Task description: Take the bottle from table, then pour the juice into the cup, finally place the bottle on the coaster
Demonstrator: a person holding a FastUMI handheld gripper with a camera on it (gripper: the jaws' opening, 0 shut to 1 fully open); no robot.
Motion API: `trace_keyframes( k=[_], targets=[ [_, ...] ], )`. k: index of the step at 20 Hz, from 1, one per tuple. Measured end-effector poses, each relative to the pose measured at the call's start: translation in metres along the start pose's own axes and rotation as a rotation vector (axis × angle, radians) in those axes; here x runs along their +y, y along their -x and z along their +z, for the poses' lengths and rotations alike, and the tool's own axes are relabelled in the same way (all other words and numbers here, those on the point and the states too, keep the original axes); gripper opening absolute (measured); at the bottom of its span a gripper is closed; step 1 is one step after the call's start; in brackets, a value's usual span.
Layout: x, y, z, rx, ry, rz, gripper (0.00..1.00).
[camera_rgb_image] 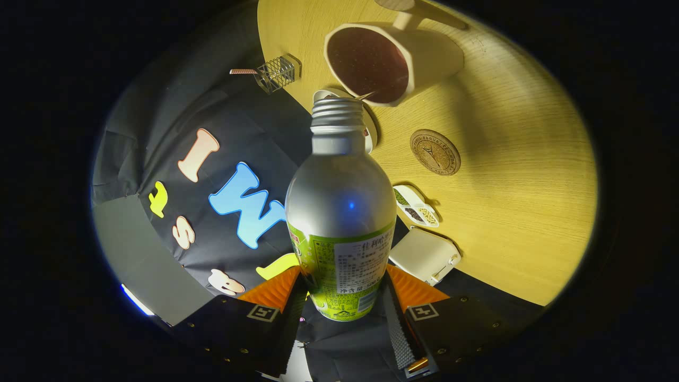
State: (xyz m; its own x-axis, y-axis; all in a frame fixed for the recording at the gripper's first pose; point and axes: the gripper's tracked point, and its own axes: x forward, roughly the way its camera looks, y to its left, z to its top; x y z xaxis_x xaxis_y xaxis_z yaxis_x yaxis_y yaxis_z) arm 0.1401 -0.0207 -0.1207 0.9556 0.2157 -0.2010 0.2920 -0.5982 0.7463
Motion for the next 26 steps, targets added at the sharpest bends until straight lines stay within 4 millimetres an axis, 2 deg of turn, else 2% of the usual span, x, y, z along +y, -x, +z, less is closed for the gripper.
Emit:
trace_keyframes(
  k=[4, 11, 22, 26],
  targets=[
    [-0.003, 0.001, 0.008, -0.033, 0.053, -0.013, 0.73],
    [-0.038, 0.001, 0.027, -0.069, 0.26, -0.111, 0.73],
    [-0.076, 0.019, 0.058, -0.112, 0.718, -0.245, 0.73],
    [-0.09, 0.019, 0.068, -0.119, 0.888, -0.301, 0.73]
  ],
)
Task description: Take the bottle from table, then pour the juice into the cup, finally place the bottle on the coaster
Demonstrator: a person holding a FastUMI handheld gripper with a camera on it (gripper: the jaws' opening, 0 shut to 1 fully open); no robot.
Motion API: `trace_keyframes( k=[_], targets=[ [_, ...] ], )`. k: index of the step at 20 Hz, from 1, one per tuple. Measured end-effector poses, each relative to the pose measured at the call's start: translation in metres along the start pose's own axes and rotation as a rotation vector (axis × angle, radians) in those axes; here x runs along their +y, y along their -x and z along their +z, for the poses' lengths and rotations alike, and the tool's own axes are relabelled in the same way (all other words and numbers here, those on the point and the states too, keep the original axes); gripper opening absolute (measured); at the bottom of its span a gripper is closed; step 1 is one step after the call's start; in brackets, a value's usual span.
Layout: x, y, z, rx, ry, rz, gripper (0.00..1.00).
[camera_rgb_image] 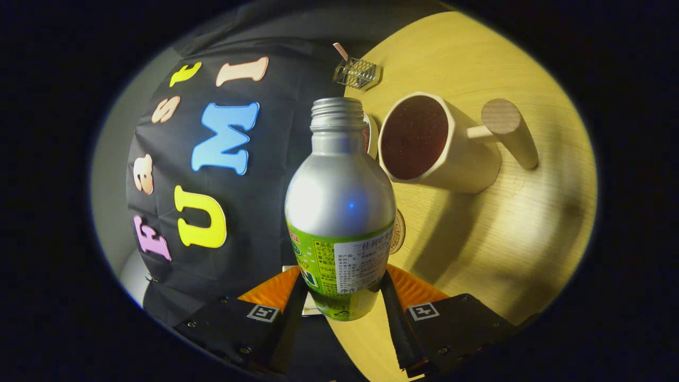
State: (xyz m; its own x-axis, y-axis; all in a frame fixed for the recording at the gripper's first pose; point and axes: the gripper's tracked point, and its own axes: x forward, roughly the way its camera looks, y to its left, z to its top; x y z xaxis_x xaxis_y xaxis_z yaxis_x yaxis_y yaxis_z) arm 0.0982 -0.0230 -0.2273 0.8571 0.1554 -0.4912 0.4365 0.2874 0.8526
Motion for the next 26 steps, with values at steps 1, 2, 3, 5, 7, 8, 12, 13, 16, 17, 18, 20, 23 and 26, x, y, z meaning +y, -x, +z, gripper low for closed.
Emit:
trace_keyframes(
  k=[1, 2, 3, 5, 7, 8, 12, 13, 16, 17, 18, 20, 23, 26],
  targets=[
    [-0.004, -0.002, -0.001, -0.004, 0.047, -0.021, 0.73],
    [-0.008, -0.003, -0.001, -0.009, 0.088, -0.038, 0.73],
    [-0.011, -0.004, -0.002, -0.011, 0.13, -0.053, 0.73],
    [-0.013, -0.008, -0.002, -0.021, 0.191, -0.069, 0.73],
    [-0.011, -0.012, -0.002, -0.035, 0.266, -0.081, 0.74],
    [-0.013, -0.013, 0.001, -0.048, 0.306, -0.093, 0.73],
    [-0.007, -0.018, 0.014, -0.13, 0.431, -0.113, 0.74],
    [-0.006, -0.021, 0.016, -0.142, 0.461, -0.124, 0.73],
    [-0.005, -0.027, 0.018, -0.179, 0.555, -0.16, 0.73],
    [-0.002, -0.03, 0.02, -0.194, 0.586, -0.166, 0.73],
    [-0.001, -0.031, 0.023, -0.207, 0.61, -0.173, 0.74],
    [0.004, -0.038, 0.023, -0.226, 0.666, -0.18, 0.73],
    [0.012, -0.052, 0.024, -0.24, 0.769, -0.19, 0.74],
    [0.01, -0.068, 0.03, -0.255, 0.859, -0.232, 0.73]
  ],
)
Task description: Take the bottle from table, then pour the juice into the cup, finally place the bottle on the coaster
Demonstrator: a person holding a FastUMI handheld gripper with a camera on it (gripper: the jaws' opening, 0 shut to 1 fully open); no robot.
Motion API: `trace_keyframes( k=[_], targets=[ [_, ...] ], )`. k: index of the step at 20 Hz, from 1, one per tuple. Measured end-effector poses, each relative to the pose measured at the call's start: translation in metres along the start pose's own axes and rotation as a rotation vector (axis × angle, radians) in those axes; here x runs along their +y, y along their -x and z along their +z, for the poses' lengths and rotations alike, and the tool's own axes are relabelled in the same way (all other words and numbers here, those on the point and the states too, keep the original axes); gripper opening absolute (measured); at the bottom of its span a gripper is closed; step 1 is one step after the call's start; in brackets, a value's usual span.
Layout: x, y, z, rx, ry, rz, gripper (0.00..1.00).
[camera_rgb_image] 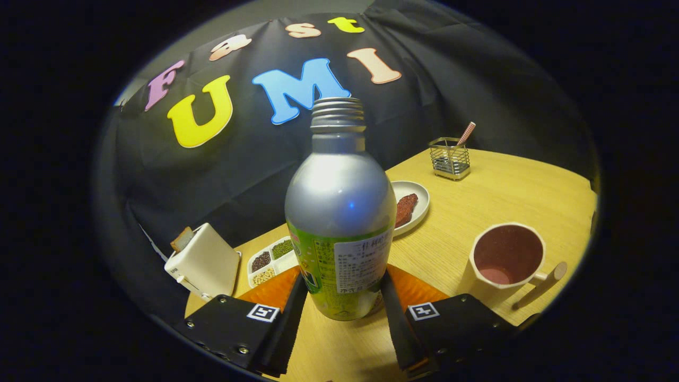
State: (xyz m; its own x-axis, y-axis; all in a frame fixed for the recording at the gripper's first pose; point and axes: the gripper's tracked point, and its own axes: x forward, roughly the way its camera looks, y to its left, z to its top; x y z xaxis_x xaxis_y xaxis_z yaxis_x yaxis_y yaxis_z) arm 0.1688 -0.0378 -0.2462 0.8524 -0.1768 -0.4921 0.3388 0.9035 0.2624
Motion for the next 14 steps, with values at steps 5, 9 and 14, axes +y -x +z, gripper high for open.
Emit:
trace_keyframes(
  k=[5, 9, 14],
  targets=[
    [0.002, -0.024, -0.006, 0.006, 0.071, -0.014, 0.74],
    [-0.004, -0.038, -0.014, 0.007, 0.149, -0.026, 0.74],
    [0.002, -0.054, -0.026, 0.027, 0.247, 0.006, 0.75]
  ],
)
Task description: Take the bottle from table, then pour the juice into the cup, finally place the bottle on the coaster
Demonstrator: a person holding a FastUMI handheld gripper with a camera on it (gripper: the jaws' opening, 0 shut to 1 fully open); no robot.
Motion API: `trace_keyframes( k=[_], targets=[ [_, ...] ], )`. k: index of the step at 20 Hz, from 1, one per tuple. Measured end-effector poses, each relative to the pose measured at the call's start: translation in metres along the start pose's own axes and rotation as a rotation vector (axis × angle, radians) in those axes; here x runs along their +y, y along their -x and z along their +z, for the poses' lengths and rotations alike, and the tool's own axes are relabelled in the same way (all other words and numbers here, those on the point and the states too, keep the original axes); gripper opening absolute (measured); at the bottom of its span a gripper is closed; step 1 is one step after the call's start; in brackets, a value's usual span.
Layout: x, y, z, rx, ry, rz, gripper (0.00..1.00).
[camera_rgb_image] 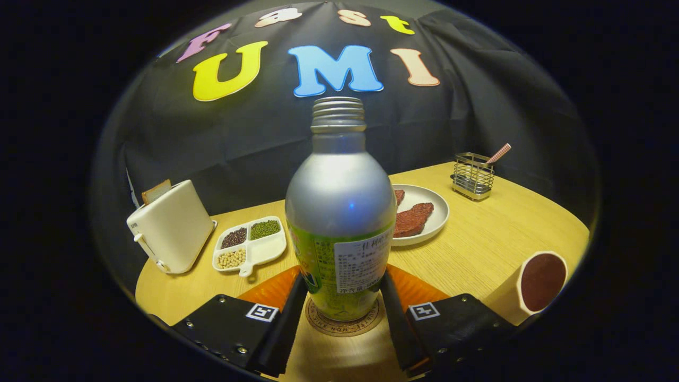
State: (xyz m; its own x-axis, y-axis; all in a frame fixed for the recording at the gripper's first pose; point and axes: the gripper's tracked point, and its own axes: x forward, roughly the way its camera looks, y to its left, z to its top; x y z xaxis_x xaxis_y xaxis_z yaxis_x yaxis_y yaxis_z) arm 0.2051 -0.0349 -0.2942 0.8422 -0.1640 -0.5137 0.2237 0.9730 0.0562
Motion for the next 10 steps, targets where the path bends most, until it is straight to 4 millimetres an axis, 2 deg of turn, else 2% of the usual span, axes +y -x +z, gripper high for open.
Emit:
trace_keyframes(
  k=[3, 10],
  targets=[
    [0.0043, -0.0042, -0.008, 0.018, 0.05, 0.008, 0.75],
    [0.006, -0.0031, -0.0105, 0.019, 0.071, 0.006, 0.79]
  ],
)
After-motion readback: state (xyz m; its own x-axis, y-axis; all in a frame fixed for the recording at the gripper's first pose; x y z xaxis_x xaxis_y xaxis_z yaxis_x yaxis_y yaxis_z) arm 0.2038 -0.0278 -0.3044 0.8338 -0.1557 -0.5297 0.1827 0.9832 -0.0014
